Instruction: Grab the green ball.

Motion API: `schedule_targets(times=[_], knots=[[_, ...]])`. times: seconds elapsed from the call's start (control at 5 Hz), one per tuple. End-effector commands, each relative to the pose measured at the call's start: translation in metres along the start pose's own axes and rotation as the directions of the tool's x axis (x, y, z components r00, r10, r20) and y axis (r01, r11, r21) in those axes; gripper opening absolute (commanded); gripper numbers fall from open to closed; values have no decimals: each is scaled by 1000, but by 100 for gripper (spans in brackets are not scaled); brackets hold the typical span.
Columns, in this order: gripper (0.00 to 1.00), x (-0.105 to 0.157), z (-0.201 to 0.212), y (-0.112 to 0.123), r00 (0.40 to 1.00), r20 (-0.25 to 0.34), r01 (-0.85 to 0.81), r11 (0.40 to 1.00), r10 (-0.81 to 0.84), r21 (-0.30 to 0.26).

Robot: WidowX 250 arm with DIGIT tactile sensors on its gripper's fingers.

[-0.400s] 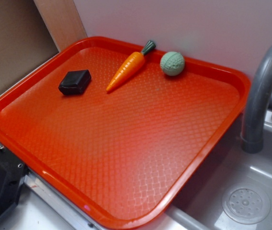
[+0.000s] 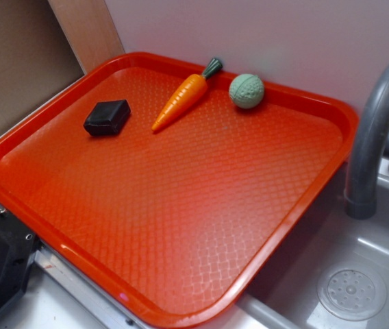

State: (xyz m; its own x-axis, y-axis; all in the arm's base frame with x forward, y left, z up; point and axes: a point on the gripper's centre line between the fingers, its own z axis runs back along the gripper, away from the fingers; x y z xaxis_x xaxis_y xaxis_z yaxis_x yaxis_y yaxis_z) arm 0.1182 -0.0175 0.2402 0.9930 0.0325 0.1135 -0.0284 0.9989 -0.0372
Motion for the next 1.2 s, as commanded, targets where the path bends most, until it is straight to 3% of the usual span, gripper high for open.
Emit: schedule_targets(times=[0.0,0.2,0.4,0.6,0.8,1.0], knots=[[100,98,-82,0,941,217,242,965,-259,103],[100,145,-110,-12,881,319,338,936,-350,97],[100,183,-138,-24,850,373,367,926,-373,89],[100,208,-163,-32,852,377,371,927,-362,50],[100,214,-185,-54,877,355,370,927,-325,-66],[100,214,-201,-77,891,327,363,927,-315,-97]])
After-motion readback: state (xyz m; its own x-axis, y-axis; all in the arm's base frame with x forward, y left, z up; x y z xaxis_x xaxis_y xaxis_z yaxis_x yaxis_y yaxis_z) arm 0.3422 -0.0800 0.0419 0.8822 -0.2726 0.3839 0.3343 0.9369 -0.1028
